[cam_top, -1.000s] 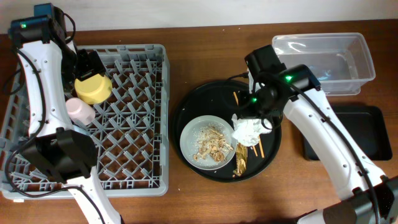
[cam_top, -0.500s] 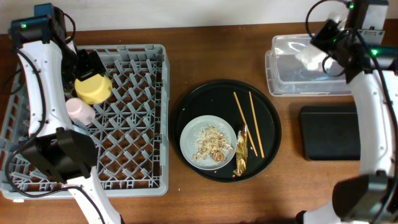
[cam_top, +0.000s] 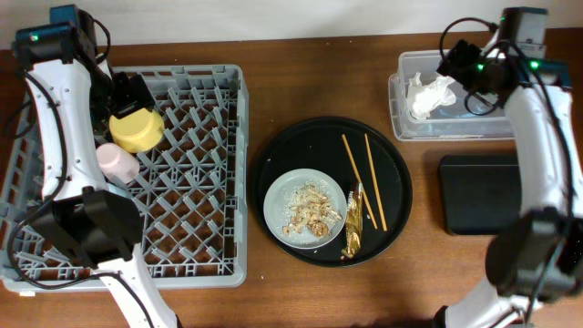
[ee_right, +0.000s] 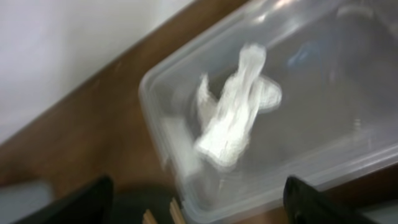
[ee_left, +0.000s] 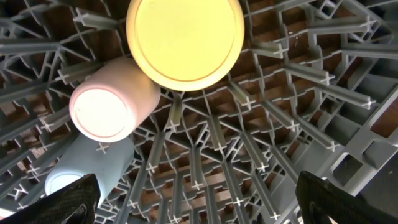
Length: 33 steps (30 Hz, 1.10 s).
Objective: Sort waste into correct bins and load items into the dishwasher rack
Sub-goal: 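Release the tissue and gold wrapper inside the clear bin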
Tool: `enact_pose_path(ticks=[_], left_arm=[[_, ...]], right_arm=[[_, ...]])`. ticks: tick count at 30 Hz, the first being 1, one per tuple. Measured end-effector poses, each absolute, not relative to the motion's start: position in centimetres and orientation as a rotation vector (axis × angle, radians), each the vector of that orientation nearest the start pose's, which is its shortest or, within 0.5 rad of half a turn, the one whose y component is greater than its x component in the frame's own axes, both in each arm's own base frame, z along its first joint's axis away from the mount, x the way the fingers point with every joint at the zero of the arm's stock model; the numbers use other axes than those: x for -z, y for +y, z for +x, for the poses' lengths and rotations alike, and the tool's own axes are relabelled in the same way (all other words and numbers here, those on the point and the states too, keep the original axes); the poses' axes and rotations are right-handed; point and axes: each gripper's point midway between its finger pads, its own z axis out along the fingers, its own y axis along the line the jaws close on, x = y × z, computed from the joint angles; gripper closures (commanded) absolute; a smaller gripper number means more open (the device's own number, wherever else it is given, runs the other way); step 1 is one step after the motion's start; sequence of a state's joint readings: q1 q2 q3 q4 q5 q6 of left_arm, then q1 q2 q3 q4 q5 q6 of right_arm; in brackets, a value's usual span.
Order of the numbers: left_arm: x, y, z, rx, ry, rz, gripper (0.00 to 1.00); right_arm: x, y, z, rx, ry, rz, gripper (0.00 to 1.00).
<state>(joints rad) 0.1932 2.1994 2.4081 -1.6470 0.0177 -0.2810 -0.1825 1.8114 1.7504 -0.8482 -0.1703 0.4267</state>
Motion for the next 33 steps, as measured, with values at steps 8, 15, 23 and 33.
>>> enact_pose_path(ticks=[8, 15, 23, 33], left_arm=[[-19.3, 8.1, 42.8, 0.035, 2.924, -0.704, 0.01], [-19.3, 8.0, 42.8, 0.036, 2.926, -0.705, 0.01], [-19.3, 8.1, 42.8, 0.036, 2.925, -0.704, 0.01], [-19.3, 8.1, 42.8, 0.036, 2.924, -0.704, 0.01]], right_arm=[[-22.5, 7.1, 31.4, -0.461, 2.946, 0.402, 0.26], [-8.8, 12.5, 24.5, -0.224, 3.243, 0.187, 0.50], [-2.1, 13.3, 22.2, -0.259, 3.234, 0.231, 0.51], [-0.8, 15.1, 21.3, -0.260, 3.209, 0.088, 0.49]])
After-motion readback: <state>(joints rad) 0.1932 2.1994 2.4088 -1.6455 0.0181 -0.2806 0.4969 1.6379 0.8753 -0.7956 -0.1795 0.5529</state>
